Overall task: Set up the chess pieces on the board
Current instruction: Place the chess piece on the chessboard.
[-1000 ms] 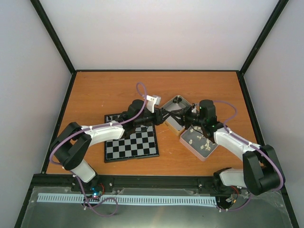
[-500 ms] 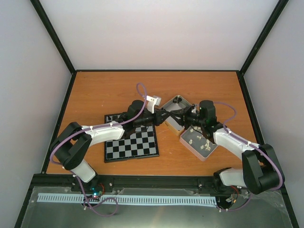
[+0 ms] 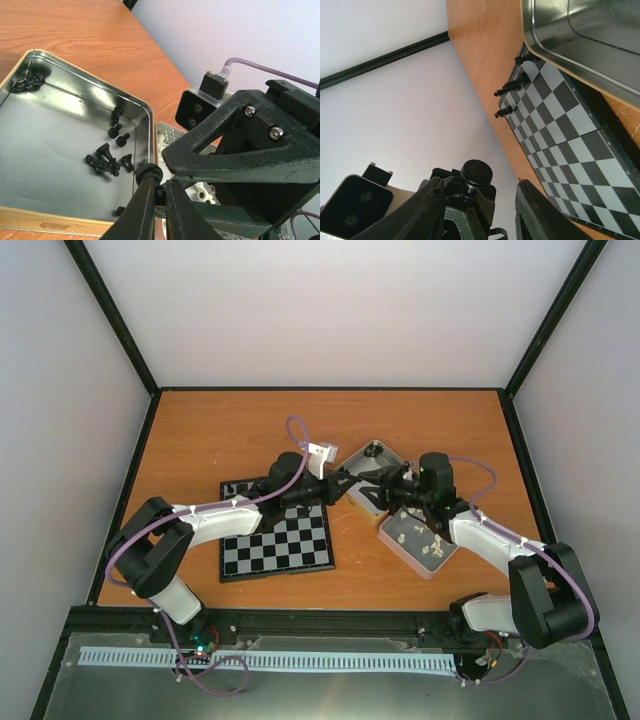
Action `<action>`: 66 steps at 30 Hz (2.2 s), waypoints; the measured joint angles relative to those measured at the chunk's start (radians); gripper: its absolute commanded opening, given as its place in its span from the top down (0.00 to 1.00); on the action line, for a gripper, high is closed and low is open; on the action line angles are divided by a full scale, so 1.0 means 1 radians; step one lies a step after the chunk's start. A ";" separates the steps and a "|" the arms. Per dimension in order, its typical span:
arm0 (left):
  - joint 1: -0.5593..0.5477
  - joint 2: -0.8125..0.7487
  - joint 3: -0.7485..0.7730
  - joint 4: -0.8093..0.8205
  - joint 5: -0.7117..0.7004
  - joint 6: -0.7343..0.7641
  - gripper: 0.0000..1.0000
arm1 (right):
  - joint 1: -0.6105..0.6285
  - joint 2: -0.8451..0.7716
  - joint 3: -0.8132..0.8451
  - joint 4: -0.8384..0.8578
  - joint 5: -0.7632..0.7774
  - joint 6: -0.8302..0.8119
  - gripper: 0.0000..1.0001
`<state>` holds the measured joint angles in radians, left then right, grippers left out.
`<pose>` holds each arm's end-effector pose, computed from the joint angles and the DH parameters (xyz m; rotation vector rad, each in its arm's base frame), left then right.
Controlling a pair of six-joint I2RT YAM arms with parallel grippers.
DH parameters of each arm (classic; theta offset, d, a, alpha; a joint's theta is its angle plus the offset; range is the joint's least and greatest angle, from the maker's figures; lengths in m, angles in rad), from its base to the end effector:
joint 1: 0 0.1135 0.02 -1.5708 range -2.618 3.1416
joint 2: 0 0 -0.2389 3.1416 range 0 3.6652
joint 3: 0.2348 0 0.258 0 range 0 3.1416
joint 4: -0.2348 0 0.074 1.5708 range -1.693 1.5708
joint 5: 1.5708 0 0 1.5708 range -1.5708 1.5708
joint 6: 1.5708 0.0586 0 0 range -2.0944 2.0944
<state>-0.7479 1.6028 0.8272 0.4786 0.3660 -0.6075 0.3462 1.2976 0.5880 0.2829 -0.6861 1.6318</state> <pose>0.2584 -0.2683 0.1818 0.4205 2.0096 -1.2368 0.2636 0.1346 0.1762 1.0053 2.2709 1.7770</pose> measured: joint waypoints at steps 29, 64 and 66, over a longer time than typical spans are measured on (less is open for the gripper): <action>0.442 -0.429 -0.190 -0.927 -0.321 -0.008 0.98 | 0.000 0.001 0.066 -0.348 0.202 -0.369 0.37; 0.664 -0.190 -0.097 -0.853 -0.288 -0.002 0.86 | 0.000 -0.017 0.068 -0.362 0.208 -0.379 0.37; 0.664 -0.184 -0.096 -0.853 -0.290 -0.001 0.82 | 0.000 -0.018 0.068 -0.362 0.208 -0.379 0.37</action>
<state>-0.0837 1.4189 0.7311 -0.3744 0.0761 -0.6086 0.3466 1.2793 0.6556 -0.0788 -0.4778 1.2526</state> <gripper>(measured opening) 0.134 0.627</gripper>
